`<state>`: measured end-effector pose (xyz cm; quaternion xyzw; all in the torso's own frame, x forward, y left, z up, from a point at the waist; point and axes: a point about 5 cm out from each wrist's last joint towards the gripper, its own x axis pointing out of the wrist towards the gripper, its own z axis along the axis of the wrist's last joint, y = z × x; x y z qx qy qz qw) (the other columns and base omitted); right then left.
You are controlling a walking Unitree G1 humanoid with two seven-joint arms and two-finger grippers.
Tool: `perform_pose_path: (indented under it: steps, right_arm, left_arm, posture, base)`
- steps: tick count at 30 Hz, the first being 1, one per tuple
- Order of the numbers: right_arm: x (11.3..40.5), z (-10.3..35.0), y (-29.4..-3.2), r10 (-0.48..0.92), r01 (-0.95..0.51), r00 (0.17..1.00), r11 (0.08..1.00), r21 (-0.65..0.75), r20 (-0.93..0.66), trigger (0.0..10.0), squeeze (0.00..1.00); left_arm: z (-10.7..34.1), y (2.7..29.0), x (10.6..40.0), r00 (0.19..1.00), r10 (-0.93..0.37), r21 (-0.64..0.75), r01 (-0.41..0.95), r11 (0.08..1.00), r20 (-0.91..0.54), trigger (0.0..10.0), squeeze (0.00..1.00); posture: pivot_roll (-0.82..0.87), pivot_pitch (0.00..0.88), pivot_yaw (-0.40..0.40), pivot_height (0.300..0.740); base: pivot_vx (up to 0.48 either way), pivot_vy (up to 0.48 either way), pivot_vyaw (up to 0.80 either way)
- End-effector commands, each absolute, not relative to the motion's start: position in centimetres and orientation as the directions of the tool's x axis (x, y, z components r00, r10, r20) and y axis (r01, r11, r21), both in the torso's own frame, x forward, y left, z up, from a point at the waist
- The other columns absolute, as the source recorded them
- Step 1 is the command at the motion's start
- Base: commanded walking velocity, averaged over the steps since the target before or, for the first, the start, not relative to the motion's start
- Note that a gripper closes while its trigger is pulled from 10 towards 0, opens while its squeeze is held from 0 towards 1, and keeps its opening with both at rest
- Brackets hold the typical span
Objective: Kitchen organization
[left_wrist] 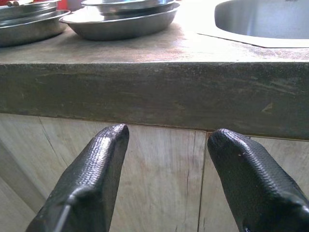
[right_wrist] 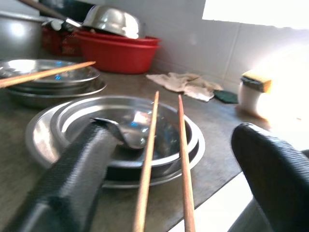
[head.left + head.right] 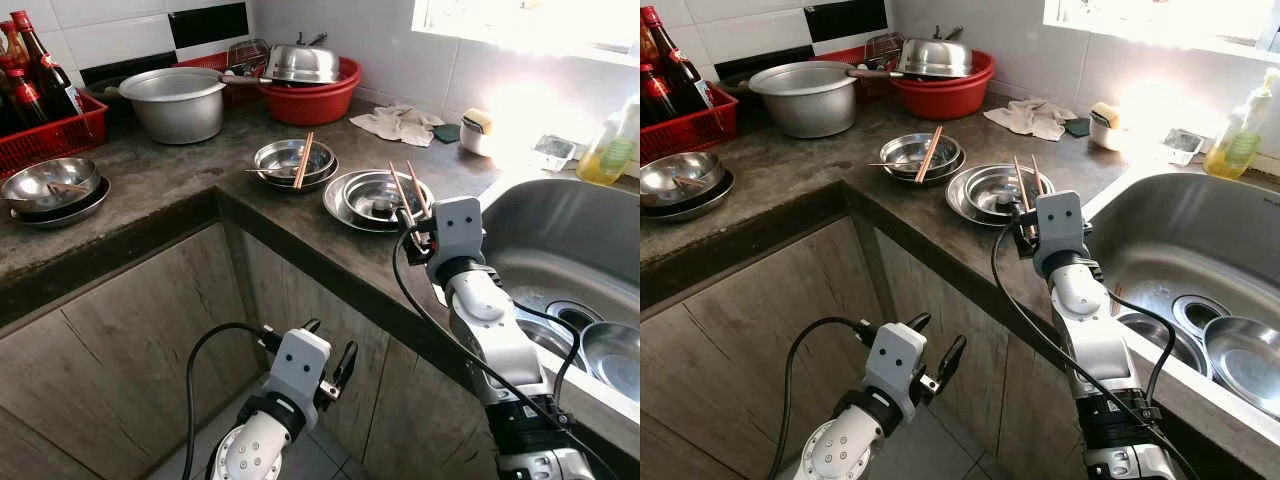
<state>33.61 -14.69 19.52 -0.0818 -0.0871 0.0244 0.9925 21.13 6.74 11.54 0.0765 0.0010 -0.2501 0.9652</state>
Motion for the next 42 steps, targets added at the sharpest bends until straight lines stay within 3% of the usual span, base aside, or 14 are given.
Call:
perform_pose_path:
  steps: [1, 5, 6, 7, 8, 42]
  right_arm:
    - [33.8, 20.4, -15.2, 0.036, -0.003, 0.977, 0.988, -0.153, 0.209, 10.0, 1.00]
    - [33.8, 20.1, -15.4, 0.050, -0.018, 0.981, 0.985, -0.170, 0.186, 10.0, 1.00]
    - [33.8, 19.8, -15.5, 0.064, -0.034, 0.985, 0.983, -0.181, 0.162, 10.0, 0.93]
    - [33.8, 19.5, -15.5, 0.072, -0.044, 0.987, 0.981, -0.188, 0.146, 10.0, 0.93]
    - [33.8, 19.1, -15.7, 0.072, -0.048, 0.990, 0.981, -0.188, 0.125, 10.0, 0.00]
    - [34.9, 17.8, -15.9, 0.043, -0.040, 0.999, 0.991, -0.131, 0.025, 10.0, 0.00]
  left_arm:
    - [11.8, 6.8, 21.2, 0.875, -0.483, 0.149, 0.482, 0.863, -0.032, 10.0, 0.00]
    - [11.7, 6.8, 21.2, 0.874, -0.484, 0.150, 0.483, 0.863, -0.034, 10.0, 0.00]
    - [11.7, 6.8, 21.2, 0.874, -0.485, 0.151, 0.484, 0.862, -0.036, 10.0, 0.00]
    - [11.6, 6.8, 21.2, 0.874, -0.485, 0.151, 0.485, 0.862, -0.037, 10.0, 0.00]
    - [11.6, 6.8, 21.2, 0.873, -0.486, 0.151, 0.486, 0.861, -0.037, 10.0, 0.00]
    - [11.6, 6.7, 21.3, 0.876, -0.481, 0.161, 0.481, 0.862, -0.039, 10.0, 0.00]
  posture:
    - [0.12, 0.046, -0.030, 0.740]
    - [0.12, 0.043, -0.033, 0.740]
    - [0.12, 0.040, -0.030, 0.740]
    - [0.12, 0.040, -0.030, 0.740]
    - [0.12, 0.038, -0.031, 0.740]
    - [0.12, 0.047, -0.038, 0.740]
  base:
    - [0.000, 0.000, 0.00]
    - [0.000, 0.000, 0.00]
    - [0.000, 0.000, 0.00]
    - [0.000, 0.000, 0.00]
    - [0.000, 0.000, 0.00]
    - [0.000, 0.000, 0.00]
